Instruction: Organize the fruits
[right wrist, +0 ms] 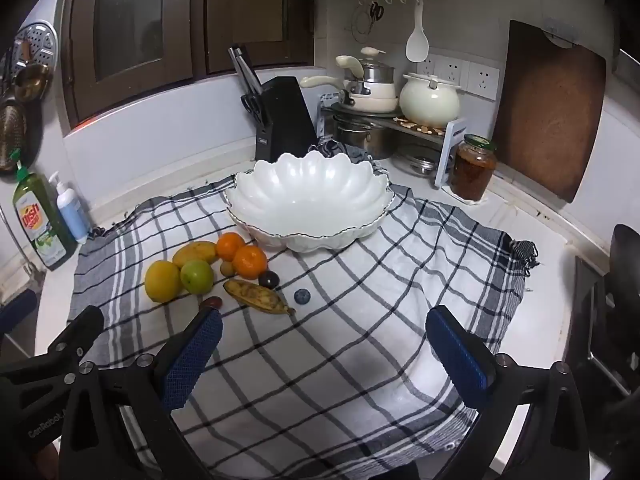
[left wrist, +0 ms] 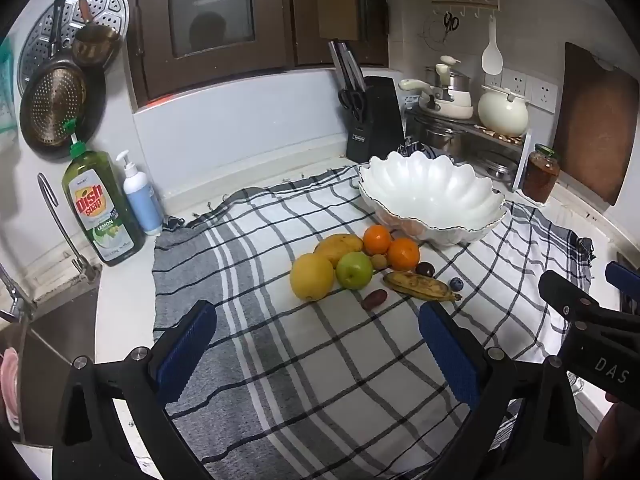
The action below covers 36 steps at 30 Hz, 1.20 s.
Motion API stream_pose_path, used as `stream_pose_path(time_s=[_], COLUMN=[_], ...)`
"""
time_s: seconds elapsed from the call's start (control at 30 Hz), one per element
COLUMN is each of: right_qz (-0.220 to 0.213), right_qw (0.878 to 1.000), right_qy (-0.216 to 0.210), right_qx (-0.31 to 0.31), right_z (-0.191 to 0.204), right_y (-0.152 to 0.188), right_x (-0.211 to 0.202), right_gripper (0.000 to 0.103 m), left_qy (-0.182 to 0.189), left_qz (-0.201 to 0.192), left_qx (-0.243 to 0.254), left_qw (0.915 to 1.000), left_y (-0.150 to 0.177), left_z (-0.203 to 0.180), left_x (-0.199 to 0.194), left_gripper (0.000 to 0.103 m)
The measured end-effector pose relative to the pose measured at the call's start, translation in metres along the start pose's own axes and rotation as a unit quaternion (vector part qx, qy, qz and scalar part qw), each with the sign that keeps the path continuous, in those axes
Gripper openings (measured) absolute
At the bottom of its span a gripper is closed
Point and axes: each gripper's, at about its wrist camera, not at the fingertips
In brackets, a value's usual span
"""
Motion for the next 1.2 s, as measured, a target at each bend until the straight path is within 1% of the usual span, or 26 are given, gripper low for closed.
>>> stream_pose_path(time_s=[0.1,0.2,0.7,0.73,0.9,1.2], right_qz=[-0.003,-0.006,-0.007,-0.008,-0.008,-0.009], right_qw=[1.0,1.0,1.0,1.0,1.0,1.0], right_qy=[0.006,0.005,0.003,0.004,0.004,0.004], right_qx=[-0.006,-0.004,-0.004,-0.004,-0.005,-0.004], right_z=[0.001,0.001,0.001,0.001,0.0,0.0], right_y=[0.001,0.001,0.001,0.001,0.002,0.002], right_x=[-0.002,-0.005,-0.007,-0.007,-0.007,-0.007], right_gripper=[0.103,0.103,0.103,0.103,0.103,0.103], left_qy=[-0.001,0.003,0.0,0.0,0.0,0.002], left_qz=[-0.004,-0.004,-0.01,-0.009,-0.008,-0.008], left_qx=[0.003,0.001,0.003,0.003,0.003,0.003], left_qw=[1.0,1.0,0.9999,1.0,1.0,1.0], left_y=[0.0,0.0,0.001,0.0,-0.001,0.0], left_z=[-0.001,0.0,-0.001,0.003,-0.002,0.0], left_x=[0.0,0.0,-0.002,-0.008,-0.018,-0.016], left_gripper=[0.103,0.103,0.103,0.103,0.103,0.103])
Point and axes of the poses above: each gripper's, at about its wrist camera, not at the fingertips, and x roughly the way its jaws point, z to its left, y to its underside, and after that the axes turned 5 degrees about x, right-handed
